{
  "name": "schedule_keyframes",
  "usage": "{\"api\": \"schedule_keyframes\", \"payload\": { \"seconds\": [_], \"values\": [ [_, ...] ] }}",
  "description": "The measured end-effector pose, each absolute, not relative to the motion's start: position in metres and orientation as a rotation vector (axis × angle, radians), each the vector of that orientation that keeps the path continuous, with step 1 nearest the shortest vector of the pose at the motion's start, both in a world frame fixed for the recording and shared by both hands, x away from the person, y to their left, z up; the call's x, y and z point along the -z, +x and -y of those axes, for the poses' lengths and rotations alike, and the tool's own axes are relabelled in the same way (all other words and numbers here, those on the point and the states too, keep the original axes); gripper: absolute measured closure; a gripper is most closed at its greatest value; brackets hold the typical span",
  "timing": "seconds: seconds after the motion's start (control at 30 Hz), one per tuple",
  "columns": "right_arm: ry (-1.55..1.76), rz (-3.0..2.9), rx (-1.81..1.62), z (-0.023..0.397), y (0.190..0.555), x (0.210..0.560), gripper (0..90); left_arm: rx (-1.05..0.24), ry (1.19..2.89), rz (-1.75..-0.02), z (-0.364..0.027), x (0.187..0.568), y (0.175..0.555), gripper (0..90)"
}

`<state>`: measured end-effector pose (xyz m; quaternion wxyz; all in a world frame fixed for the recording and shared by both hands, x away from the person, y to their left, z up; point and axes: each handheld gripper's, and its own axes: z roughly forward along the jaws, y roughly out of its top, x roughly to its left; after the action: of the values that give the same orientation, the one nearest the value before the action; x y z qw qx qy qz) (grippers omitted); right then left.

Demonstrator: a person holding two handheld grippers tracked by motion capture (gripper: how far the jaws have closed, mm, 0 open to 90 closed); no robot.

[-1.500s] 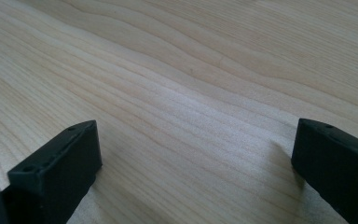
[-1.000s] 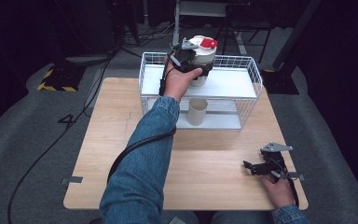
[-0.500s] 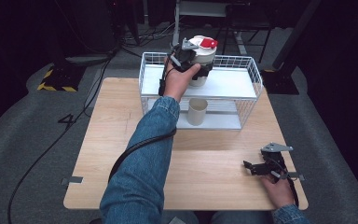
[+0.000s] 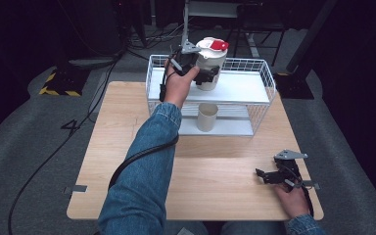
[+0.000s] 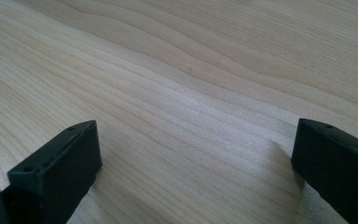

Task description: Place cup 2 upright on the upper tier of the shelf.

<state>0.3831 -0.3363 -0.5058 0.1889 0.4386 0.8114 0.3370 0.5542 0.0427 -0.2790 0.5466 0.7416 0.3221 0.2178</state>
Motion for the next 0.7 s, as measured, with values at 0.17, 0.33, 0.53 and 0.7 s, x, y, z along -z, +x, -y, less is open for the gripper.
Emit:
{"api": "schedule_keyframes", "payload": {
  "seconds": [0.17, 0.33, 0.53, 0.7],
  "values": [
    [1.236, -2.281, -0.950, 0.336, 0.383, 0.506, 1.6, -0.521, 1.756, -0.748, -0.052, 0.278, 0.546, 0.1],
    [1.236, -2.281, -0.950, 0.336, 0.383, 0.506, 1.6, -0.530, 1.756, -0.735, -0.063, 0.277, 0.536, 0.1],
    [1.236, -2.280, -0.949, 0.336, 0.383, 0.506, 1.6, -0.521, 1.757, -0.715, -0.077, 0.275, 0.523, 0.1],
    [1.234, -2.280, -0.949, 0.336, 0.383, 0.506, 1.6, -0.520, 1.765, -0.700, -0.087, 0.276, 0.512, 0.1]
  ]
}}
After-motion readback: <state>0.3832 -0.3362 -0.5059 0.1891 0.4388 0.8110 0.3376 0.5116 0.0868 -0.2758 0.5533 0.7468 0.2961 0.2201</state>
